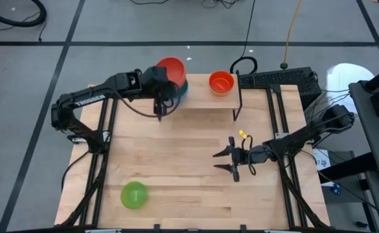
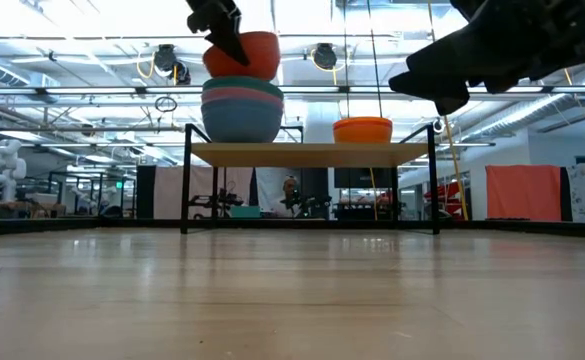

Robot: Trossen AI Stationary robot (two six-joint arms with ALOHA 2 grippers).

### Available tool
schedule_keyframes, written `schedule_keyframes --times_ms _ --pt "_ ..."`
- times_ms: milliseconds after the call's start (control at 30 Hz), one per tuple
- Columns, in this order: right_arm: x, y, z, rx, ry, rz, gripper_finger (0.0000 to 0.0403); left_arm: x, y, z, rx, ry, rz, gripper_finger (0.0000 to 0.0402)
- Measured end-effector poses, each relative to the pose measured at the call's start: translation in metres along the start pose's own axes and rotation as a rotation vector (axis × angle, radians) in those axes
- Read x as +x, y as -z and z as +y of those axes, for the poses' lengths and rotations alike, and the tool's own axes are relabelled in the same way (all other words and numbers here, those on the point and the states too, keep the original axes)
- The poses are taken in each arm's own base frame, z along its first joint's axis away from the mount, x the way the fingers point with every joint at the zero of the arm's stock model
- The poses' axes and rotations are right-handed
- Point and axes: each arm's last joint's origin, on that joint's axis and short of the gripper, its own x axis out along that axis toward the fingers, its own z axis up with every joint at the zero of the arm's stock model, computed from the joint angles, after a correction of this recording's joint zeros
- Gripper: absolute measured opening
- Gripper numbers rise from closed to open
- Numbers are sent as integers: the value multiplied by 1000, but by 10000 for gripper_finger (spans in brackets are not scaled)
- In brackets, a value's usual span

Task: Place and stack bowls onto a shelf
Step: Stack the orange bowl on top of the green bowl on the shelf

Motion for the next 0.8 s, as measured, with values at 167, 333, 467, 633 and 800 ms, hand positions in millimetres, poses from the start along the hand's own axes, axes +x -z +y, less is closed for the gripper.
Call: schedule_keyframes --times_ms 167,333,467,633,800 --pt "2 2 1 -4 -2 -2 185 2 7 4 -34 48 15 47" --pt "2 0 1 -6 -6 -21 185 8 8 3 -31 60 38 47" --pt "2 -1 1 -5 -6 -24 185 8 6 4 -41 50 24 47" --pt "2 -1 1 -4 -6 -27 185 8 7 3 -47 55 33 47" --pt "2 -1 1 -2 -7 -32 185 8 7 4 -58 39 35 88"
